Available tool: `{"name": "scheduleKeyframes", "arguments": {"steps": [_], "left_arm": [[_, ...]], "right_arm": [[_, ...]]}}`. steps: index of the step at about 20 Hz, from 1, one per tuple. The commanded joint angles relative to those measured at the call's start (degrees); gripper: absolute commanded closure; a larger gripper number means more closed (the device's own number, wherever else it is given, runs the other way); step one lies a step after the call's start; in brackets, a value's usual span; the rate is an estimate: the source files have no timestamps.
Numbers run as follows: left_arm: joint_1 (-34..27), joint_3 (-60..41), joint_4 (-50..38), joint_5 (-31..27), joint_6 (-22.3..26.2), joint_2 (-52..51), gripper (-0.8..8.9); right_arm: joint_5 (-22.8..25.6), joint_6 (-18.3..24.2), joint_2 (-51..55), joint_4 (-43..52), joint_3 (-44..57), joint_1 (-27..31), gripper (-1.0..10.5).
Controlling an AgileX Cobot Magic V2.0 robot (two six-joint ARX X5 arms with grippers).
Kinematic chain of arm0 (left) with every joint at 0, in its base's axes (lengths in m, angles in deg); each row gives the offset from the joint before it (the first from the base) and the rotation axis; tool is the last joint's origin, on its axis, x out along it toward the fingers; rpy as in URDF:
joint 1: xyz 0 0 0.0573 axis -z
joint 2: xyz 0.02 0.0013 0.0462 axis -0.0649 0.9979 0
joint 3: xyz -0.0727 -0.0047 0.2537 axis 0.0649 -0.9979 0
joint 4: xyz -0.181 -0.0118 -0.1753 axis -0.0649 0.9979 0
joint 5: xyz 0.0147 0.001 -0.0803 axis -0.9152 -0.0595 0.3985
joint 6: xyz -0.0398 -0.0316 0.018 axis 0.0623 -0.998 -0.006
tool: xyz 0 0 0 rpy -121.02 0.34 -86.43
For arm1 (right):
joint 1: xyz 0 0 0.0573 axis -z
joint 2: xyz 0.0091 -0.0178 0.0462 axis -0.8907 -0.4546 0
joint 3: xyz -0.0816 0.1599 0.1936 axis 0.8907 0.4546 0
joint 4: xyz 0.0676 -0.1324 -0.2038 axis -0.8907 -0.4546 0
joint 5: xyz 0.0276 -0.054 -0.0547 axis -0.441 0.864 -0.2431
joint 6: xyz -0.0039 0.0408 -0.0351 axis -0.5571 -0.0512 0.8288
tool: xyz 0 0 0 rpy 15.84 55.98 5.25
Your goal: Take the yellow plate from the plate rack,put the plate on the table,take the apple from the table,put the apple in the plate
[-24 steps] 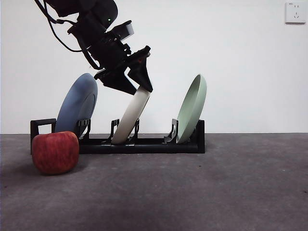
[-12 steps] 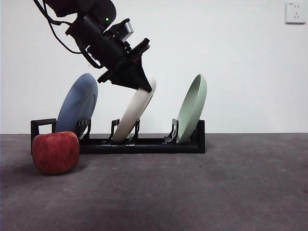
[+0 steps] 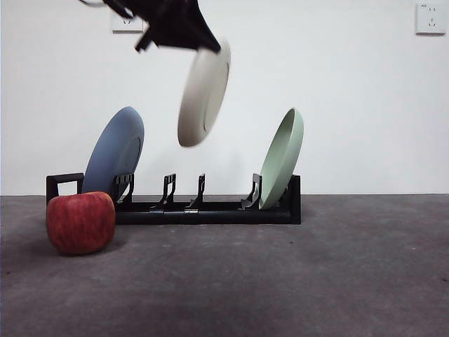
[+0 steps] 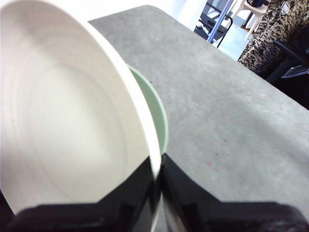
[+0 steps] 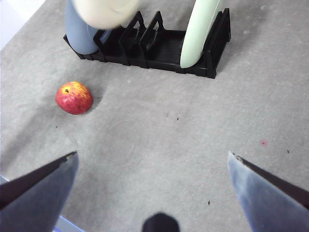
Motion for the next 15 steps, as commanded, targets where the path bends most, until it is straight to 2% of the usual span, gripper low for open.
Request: {"name": "scheduleKeyframes", "arguments": {"steps": [1,2,4,6,9,11,15], "left_arm": [[0.48,0.09,3.56,0.28,1.92,-4.63,8.22],[1.14,0.09,6.21,0.22,4.11,-6.69,8.21],[3.76,0.09,12.63,-3.5,8.7,-10.86,8.21],[8.44,0.09,19.45,-10.99,14.62,-14.08,8.21],[18.97,0.04,28.39,-24.24,20.0,-15.15,8.2],[25.57,-0.11,32.06,-33.11,21.22,-13.59,8.2],[33.94,-4.96,32.48,-41.81,20.59,-9.55,8.19]], "right_arm": [[-0.15,0.15,0.07,0.35,-0.2,-0.02,3.8],[-0.15,0.15,0.07,0.35,-0.2,-0.02,3.8],[-0.15,0.15,0.07,0.37,-0.2,-0.02,3.8],[-0.15,0.15,0.07,0.39,-0.2,-0.02,3.8],[-0.15,0.15,0.07,0.52,-0.2,-0.02,3.8],[-0.17,0.13,0.07,0.46,-0.2,-0.02,3.8],[-0.17,0.13,0.11,0.31,-0.2,-0.02,3.8]]}}
